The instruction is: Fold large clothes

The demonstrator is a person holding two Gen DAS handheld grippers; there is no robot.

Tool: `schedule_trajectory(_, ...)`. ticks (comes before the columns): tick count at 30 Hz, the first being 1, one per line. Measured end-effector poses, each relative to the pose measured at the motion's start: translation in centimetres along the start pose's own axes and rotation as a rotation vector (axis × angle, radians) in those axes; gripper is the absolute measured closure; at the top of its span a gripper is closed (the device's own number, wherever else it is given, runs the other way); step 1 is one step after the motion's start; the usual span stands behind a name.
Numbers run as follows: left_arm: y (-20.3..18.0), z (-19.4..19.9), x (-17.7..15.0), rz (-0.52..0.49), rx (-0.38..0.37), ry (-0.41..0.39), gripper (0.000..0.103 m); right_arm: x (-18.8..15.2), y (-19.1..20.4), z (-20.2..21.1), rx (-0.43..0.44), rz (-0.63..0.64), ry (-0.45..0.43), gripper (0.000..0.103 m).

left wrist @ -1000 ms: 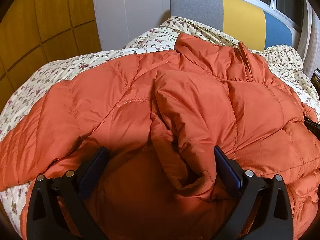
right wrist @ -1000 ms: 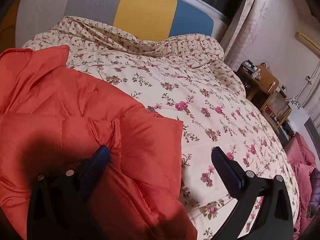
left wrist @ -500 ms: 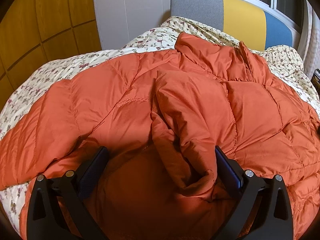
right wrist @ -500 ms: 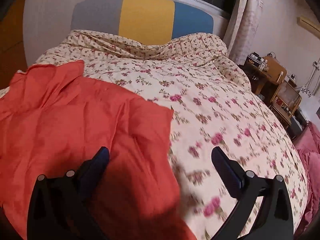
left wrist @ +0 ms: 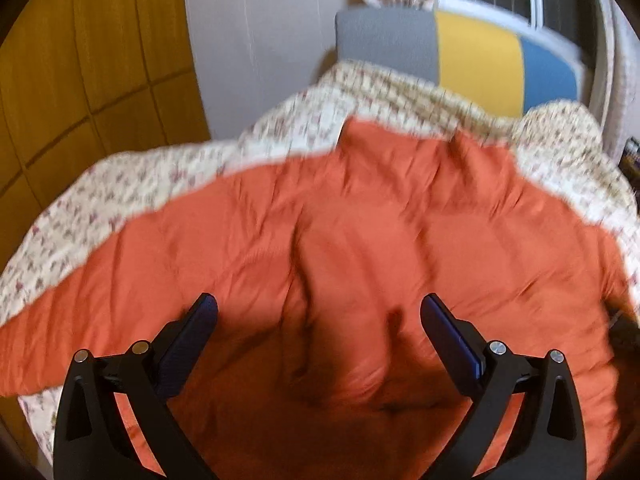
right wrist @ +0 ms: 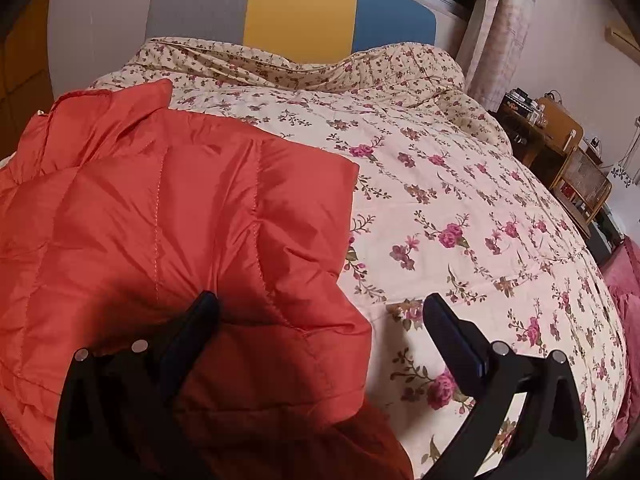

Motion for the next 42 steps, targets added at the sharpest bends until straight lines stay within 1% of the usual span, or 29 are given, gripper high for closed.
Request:
schedule_trajectory(1,-0.5,0.0,0.6,-0.005,0.0,-0.003,0.003,0.0,0.0,0.0,0.003,-0.002,0.0,0.002)
schedule_trajectory(3,-1.4,-0.9,1.6,-0.021,0.009,0.02,0.003,0.0,-0.1,0.0,0.008,-0.006,0.002,0.002)
schedule_trajectory(5,-1.9,-3.3,2.0,-0.038,0.056,0.077,0.003,0.0,-0.2,-0.1,0.011,-0.009,0.002,0.002)
schedule_trajectory(7,-1.4,-5.9,1.3,-0.039,0.089,0.14,0.003,0.0,-0.2,-0.1,0.015,-0.011,0.003,0.002)
schedule_trajectory(8,-1.1,-7.1,0.6,-0.016,0.041,0.161,0.003,0.0,-0.2,-0.1,0.018,-0.013,0.002,0.002)
schedule_trajectory(9,-0.6,-7.6,0.3,0.016,0.004,0.165,0.003,0.0,-0.3,-0.1,0.02,-0.014,0.001,0.002)
schedule_trajectory(10,-0.5,-7.7,0.3,0.029,-0.003,0.164,0.003,0.0,-0.3,-0.1,0.021,-0.015,0.001,0.002)
schedule_trajectory(13,-0.9,-7.6,0.2,0.008,0.019,0.159,0.003,0.0,-0.1,-0.2,0.019,-0.014,0.0,0.002)
schedule_trajectory(17,-0.6,-7.3,0.2,0.024,-0.003,0.169,0.003,-0.1,-0.3,-0.1,0.014,-0.012,-0.002,0.002)
schedule_trajectory(21,0.5,-5.1,-0.2,0.054,-0.071,0.181,0.003,-0.1,-0.2,-0.1,0.013,-0.011,-0.003,0.002)
schedule_trajectory(23,1.9,-3.5,-0.7,0.088,-0.089,0.158,0.003,-0.1,-0.3,-0.1,0.015,-0.012,-0.003,0.002)
schedule_trajectory(25,4.0,-2.0,-1.2,0.123,-0.079,0.123,0.003,-0.1,-0.2,-0.1,0.016,-0.012,-0.002,0.002)
schedule_trajectory(27,6.6,-0.3,-1.8,0.168,-0.09,0.084,0.003,-0.1,-0.2,-0.1,0.016,-0.012,-0.002,0.002)
schedule_trajectory(30,10.8,1.3,-2.7,0.233,-0.024,0.056,0.003,-0.1,-0.3,-0.1,0.016,-0.012,-0.002,0.002)
schedule_trajectory(31,12.2,1.5,-3.1,0.258,-0.014,0.056,0.003,-0.1,-0.2,-0.1,0.016,-0.012,-0.002,0.002)
schedule_trajectory(32,13.8,1.8,-3.5,0.292,-0.011,0.063,0.003,-0.1,-0.3,-0.1,0.016,-0.012,-0.002,0.002)
schedule_trajectory(35,18.5,2.2,-5.3,0.436,-0.049,0.086,0.003,-0.1,-0.3,-0.1,0.016,-0.012,-0.002,0.002)
schedule_trajectory(38,22.4,2.7,-7.5,0.57,-0.044,0.116,0.003,-0.1,-0.2,-0.1,0.016,-0.012,-0.002,0.002)
schedule_trajectory(40,24.9,3.7,-9.4,0.668,-0.061,0.11,0.003,-0.1,-0.2,-0.1,0.017,-0.013,-0.002,0.002)
schedule_trajectory(42,26.7,4.7,-11.3,0.75,-0.054,0.096,0.003,-0.1,-0.3,-0.1,0.017,-0.012,-0.003,0.002)
Point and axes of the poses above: each gripper's, at about its wrist camera, not at the fingertips, and z roughly against the way its jaws point, y to its left, x to its top, the point moved 3 cm from there along -z, roughly the way its jaws point, and after that the axes turned 3 degrees about y, right-handed, at the moved point
